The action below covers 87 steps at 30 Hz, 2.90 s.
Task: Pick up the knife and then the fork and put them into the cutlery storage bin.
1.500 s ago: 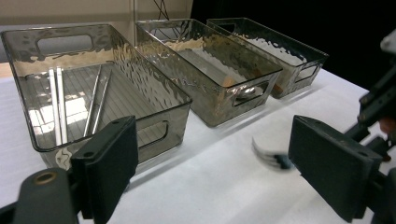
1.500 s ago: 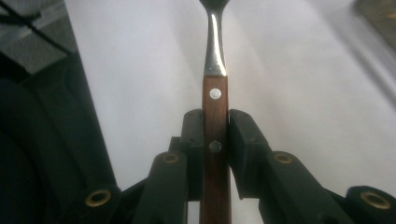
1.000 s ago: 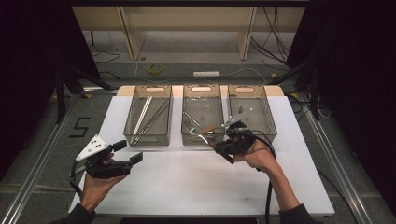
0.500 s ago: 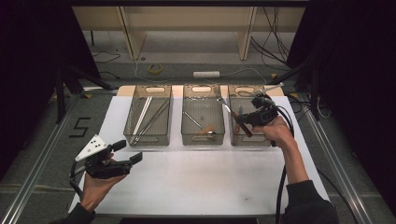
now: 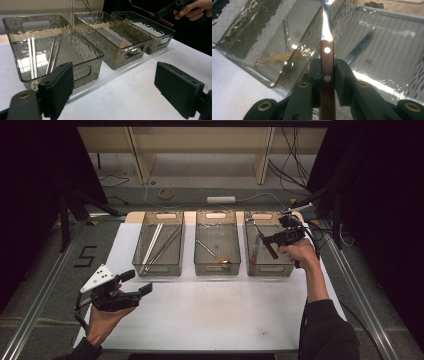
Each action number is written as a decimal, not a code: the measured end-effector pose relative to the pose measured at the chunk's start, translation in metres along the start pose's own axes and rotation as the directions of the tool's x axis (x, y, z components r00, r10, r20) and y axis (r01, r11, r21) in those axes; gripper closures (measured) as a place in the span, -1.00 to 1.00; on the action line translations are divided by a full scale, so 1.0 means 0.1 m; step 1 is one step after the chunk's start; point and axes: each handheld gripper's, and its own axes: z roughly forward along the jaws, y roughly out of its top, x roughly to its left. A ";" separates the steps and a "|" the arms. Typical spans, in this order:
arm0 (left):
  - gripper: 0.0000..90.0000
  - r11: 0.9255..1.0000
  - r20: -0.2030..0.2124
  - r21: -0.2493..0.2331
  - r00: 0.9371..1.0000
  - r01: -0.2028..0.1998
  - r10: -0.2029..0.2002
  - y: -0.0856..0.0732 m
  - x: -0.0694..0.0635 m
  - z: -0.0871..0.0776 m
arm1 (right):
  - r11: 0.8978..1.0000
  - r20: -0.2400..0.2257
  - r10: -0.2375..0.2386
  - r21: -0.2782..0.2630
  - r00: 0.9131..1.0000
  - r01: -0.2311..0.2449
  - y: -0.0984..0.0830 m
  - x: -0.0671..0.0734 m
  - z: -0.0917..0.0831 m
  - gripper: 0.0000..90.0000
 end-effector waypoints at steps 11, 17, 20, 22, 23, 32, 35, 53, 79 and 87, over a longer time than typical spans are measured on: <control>-0.65 1.000 0.001 -0.001 1.000 0.000 0.000 0.00 0.00 0.00 | 0.999 0.066 0.041 0.025 0.997 -0.043 0.03 -0.09 0.14 0.72; -0.65 1.000 0.002 -0.003 1.000 0.002 -0.002 0.00 0.00 0.00 | 0.998 0.105 0.045 0.047 0.993 -0.050 0.04 -0.09 0.23 0.72; -0.65 1.000 0.002 -0.002 1.000 0.002 -0.002 0.00 0.00 -0.01 | 0.997 0.119 0.047 0.059 0.992 -0.055 0.04 -0.08 0.26 0.72; -0.65 1.000 0.002 -0.003 1.000 0.002 -0.002 0.00 0.00 -0.01 | 0.997 0.125 0.046 0.063 0.991 -0.055 0.04 -0.08 0.28 0.72; -0.65 1.000 0.002 -0.003 1.000 0.001 -0.001 0.00 0.00 -0.01 | 0.996 0.130 0.044 0.065 0.991 -0.053 0.04 -0.08 0.29 0.72; -0.65 1.000 0.002 -0.002 1.000 0.004 -0.004 0.00 0.00 0.00 | 0.993 0.155 0.050 0.094 0.987 -0.065 0.02 -0.10 0.39 0.72; -0.65 1.000 0.002 0.000 1.000 0.002 -0.002 0.00 0.00 0.00 | 0.992 0.161 0.054 0.101 0.986 -0.071 0.02 -0.10 0.41 0.72; -0.65 1.000 0.002 0.000 1.000 0.001 -0.001 0.00 0.00 0.00 | 0.987 0.187 0.054 0.141 0.981 -0.081 0.03 -0.10 0.55 0.70; -0.65 1.000 0.005 0.008 1.000 -0.003 0.003 0.00 0.00 0.00 | 1.000 0.106 -0.015 0.008 0.994 0.014 -0.03 0.25 0.33 -0.07; -0.65 1.000 0.009 0.010 1.000 -0.003 0.003 -0.01 0.00 0.01 | 0.998 0.064 -0.031 -0.054 0.997 0.034 -0.09 0.40 0.29 -0.16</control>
